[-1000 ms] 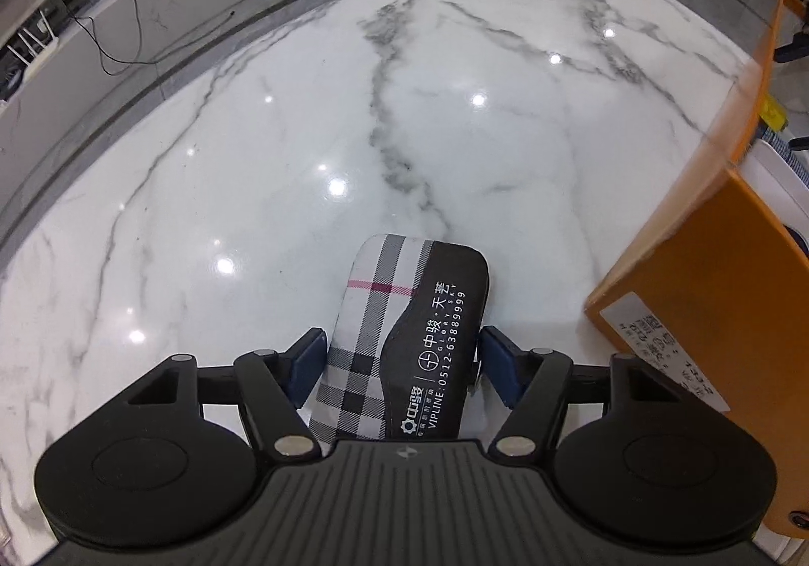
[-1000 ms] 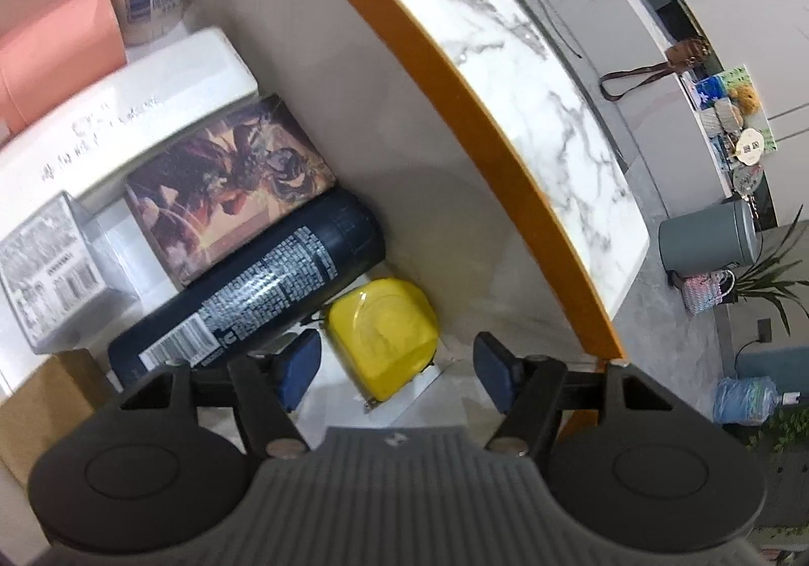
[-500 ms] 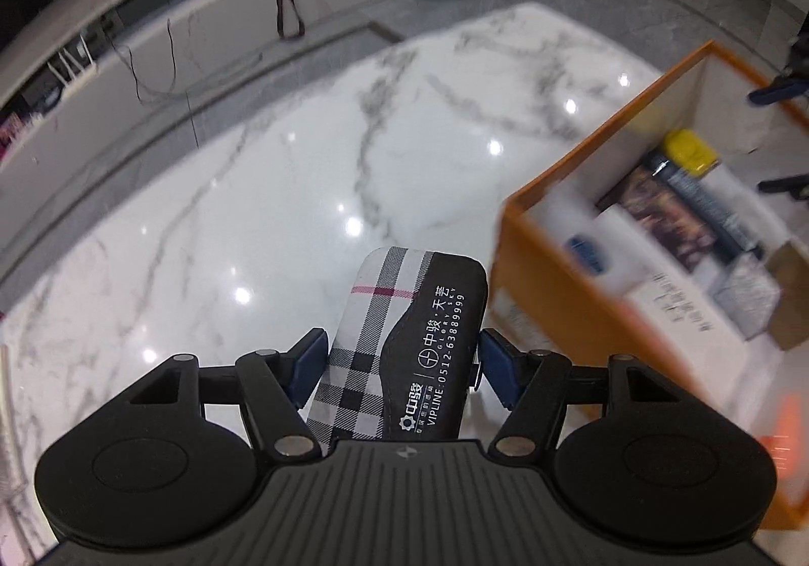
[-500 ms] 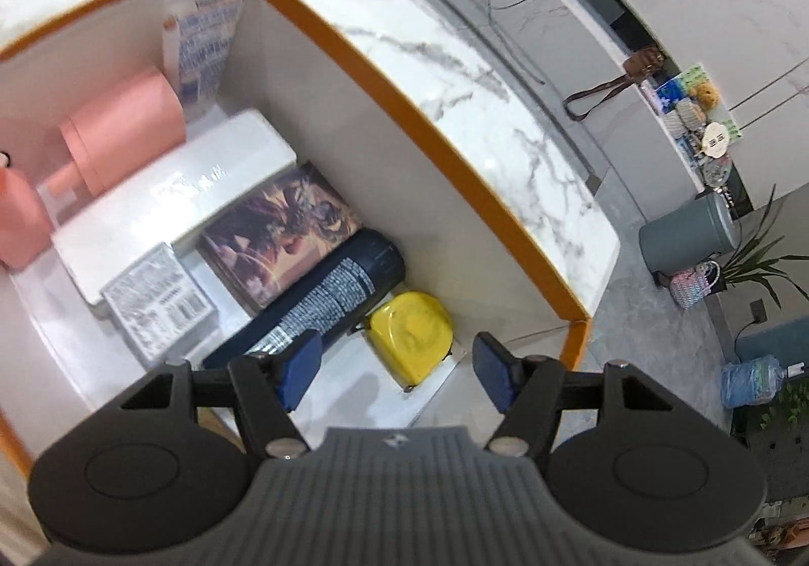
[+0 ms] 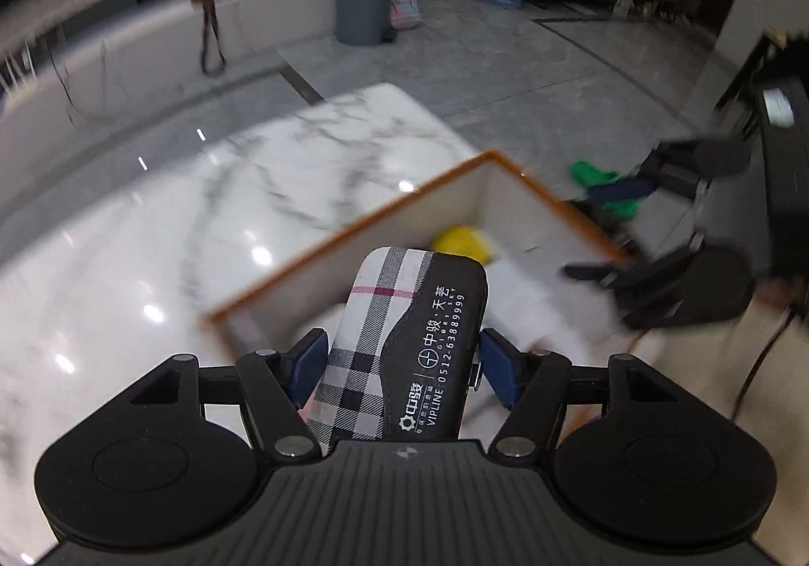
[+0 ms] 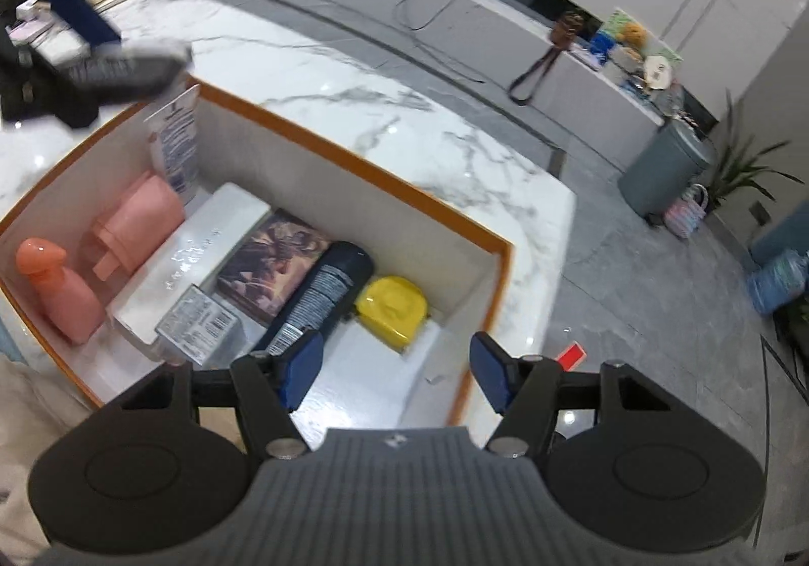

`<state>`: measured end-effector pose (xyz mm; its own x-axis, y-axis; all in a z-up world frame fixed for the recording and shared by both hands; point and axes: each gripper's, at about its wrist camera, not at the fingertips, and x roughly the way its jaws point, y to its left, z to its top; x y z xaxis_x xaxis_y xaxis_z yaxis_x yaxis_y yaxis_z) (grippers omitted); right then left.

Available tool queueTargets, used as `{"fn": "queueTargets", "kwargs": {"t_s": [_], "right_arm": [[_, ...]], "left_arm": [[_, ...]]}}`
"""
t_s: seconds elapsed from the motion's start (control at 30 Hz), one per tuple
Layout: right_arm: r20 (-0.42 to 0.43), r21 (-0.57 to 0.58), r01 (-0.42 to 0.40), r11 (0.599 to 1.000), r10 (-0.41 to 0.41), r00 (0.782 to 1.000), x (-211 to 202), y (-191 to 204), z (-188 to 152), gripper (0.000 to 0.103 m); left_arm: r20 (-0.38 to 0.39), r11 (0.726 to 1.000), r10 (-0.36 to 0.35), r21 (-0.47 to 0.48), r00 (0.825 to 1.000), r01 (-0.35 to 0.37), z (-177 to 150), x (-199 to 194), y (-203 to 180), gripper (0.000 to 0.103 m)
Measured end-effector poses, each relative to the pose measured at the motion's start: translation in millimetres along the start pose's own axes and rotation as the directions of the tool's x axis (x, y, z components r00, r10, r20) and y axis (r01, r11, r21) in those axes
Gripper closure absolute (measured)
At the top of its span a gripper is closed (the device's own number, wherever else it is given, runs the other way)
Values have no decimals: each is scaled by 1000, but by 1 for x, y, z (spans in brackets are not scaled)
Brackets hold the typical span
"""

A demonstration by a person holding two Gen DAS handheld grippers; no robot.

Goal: Organize rigid objects
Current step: 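Carry the plaid case into the orange box and release it with the left gripper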

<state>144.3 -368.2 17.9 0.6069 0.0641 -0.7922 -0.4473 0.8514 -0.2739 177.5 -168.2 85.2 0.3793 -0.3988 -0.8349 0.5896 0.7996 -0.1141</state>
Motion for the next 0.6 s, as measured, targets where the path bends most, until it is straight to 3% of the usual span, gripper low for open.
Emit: {"fn": "queueTargets", "kwargs": {"t_s": [0.13,0.27,0.43,0.6], "right_arm": [[3,-2,47,999,-47,999,-4,-7,-9,40],[-16,2,57,998,-57,998,0,-15,-16,40],[-61,71,39,997,-35,998,13,-25,-18,38],[-76,41,4,999,-1,997,24,-25,-23,37]], "left_arm": [[-50,991,-63,-124,997,56,14,45,-26,28],[-99,954,-109,-292,989,76,21,92,-34,28],[-120,887,-122,-459,985,53,25,136,-30,28],[-174,809,-169,-587,970,36,21,168,-21,28]]}}
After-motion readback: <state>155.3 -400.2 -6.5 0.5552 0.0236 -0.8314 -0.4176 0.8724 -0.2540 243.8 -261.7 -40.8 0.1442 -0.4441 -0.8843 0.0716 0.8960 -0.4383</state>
